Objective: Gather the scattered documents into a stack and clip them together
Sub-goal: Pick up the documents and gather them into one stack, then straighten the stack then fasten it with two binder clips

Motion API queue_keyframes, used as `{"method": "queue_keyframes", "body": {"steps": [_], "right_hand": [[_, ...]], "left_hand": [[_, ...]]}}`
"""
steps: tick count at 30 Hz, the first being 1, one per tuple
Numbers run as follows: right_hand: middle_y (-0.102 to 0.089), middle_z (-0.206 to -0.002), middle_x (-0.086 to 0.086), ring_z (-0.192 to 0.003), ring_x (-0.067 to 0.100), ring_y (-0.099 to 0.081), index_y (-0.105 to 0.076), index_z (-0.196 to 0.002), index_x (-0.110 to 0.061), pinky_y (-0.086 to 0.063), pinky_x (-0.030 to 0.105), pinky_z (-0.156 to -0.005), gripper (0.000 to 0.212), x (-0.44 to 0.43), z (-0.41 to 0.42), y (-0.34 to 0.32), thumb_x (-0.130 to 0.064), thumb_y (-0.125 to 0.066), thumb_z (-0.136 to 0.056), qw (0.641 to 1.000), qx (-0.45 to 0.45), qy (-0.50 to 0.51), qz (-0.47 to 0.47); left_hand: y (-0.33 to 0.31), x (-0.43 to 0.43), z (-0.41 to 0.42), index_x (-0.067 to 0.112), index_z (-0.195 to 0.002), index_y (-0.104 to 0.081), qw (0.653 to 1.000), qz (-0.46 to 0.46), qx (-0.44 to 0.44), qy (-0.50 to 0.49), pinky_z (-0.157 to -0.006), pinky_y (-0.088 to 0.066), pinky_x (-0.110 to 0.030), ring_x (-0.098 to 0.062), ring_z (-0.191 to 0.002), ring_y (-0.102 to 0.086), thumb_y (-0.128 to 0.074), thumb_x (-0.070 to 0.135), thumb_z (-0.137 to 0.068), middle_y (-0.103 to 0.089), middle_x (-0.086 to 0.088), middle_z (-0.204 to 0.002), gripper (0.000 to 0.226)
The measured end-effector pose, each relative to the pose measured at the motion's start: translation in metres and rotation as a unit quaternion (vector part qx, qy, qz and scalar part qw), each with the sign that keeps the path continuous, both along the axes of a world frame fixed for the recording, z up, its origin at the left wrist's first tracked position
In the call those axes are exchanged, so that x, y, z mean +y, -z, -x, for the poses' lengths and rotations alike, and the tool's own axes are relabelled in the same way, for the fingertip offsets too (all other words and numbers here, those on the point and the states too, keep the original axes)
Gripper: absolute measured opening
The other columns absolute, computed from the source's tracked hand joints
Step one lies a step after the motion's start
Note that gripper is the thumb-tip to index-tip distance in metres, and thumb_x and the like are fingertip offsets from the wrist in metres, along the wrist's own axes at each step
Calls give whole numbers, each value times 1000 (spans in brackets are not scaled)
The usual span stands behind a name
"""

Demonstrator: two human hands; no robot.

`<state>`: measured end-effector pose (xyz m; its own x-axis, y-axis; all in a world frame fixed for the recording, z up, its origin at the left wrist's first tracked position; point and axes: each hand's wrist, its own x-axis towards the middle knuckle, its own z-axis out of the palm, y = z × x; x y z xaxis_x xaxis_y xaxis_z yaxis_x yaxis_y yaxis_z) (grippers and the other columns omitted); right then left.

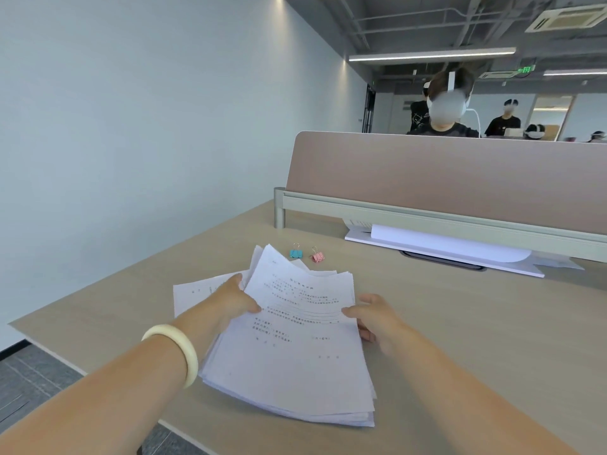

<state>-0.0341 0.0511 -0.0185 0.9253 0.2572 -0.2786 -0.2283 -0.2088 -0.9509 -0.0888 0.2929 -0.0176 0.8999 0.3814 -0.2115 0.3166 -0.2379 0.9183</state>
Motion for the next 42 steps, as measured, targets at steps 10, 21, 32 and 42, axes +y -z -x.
{"method": "queue_keyframes", "body": {"steps": [10, 21, 32, 42], "right_hand": [[-53, -108, 3, -85, 16, -53, -41, -134, -12, -45, 27, -80, 56, 19, -18, 13, -34, -61, -88, 990, -86, -38, 107], [-39, -147, -8, -140, 29, -21, -37, -141, -30, -1, 51, -117, 56, 25, -17, 27, -58, -30, -92, 736, -302, -192, 575], [-40, -145, -12, -139, 26, -26, -43, -132, -36, -22, 47, -109, 52, -116, -30, 21, -62, -37, -88, 811, -141, -74, 562], [-33, -141, 7, -132, 29, -32, -38, -136, -14, -41, 38, -97, 81, -139, 25, 16, -68, -51, -77, 823, -79, 46, 561]], "left_hand": [[-72, 94, -42, 7, -119, -57, 974, -103, 111, 170, -94, -49, -41, -29, -110, -60, -69, 3, -70, -64, -13, -117, 51], [-16, 96, -97, 28, -106, -57, 850, -399, 269, 213, -102, -42, -37, -22, -112, -58, -73, 45, -66, -58, 5, -120, 47], [-25, -66, -20, 17, -109, -61, 808, -421, 160, 380, -62, -35, -12, -11, -85, -47, -56, 37, -89, -49, 16, -79, 29], [9, -113, -16, 25, -134, -47, 908, -342, 145, 195, -112, -30, -41, -24, -132, -42, -57, 44, -84, -49, 2, -140, 54]]}}
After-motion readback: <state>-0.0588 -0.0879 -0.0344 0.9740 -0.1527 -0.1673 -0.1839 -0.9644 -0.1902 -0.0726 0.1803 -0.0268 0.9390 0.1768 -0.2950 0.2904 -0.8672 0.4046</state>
